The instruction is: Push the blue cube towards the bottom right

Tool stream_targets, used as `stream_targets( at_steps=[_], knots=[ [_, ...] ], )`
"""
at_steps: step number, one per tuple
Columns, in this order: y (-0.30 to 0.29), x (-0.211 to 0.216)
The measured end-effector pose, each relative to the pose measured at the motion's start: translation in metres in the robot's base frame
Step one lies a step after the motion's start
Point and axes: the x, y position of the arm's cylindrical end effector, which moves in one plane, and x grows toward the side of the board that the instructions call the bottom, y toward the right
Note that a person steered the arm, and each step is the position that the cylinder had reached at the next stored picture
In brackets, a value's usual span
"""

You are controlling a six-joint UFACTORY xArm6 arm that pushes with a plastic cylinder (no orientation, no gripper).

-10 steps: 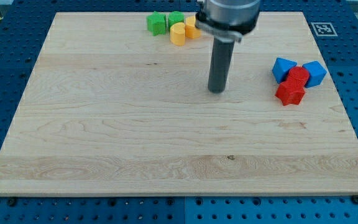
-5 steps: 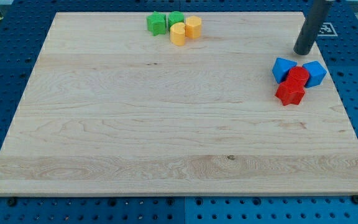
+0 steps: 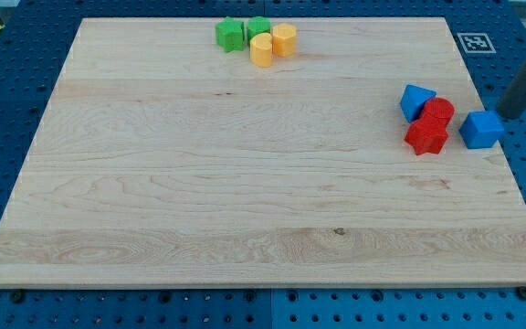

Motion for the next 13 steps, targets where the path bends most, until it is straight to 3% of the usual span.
stream_targets(
  at_steps=[4, 6, 8, 9, 11, 13],
  knots=[
    [-0.034, 0.014],
    [-0.054, 0.001],
    [-0.055, 0.066],
    [-0.056, 0.076],
    [-0.074, 0.035],
    [-0.103, 0.071]
  ],
)
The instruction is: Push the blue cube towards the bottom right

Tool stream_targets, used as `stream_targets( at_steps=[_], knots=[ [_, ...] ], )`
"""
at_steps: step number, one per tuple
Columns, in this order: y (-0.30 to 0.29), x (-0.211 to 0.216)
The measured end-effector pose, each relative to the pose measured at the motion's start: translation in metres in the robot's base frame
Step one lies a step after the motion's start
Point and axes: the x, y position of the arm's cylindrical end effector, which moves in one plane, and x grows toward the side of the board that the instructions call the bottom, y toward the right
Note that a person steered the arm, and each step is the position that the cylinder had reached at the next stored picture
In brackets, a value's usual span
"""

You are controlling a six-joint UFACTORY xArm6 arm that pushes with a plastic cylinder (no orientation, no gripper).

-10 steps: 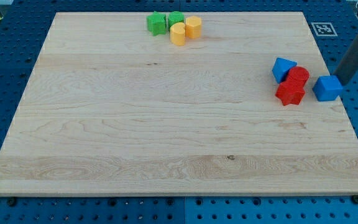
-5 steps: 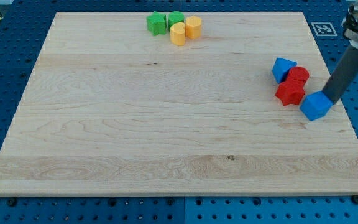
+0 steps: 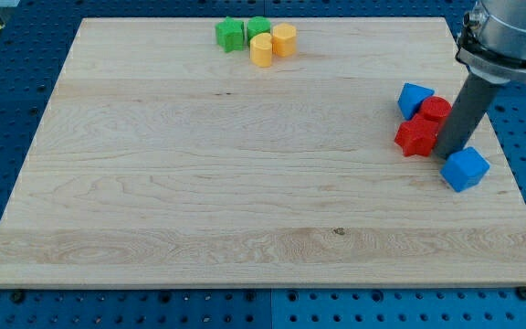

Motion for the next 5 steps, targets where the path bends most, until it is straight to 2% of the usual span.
stream_targets(
  at_steps=[2, 5],
  knots=[
    [0.051, 0.016],
    [0.020, 0.041]
  ],
)
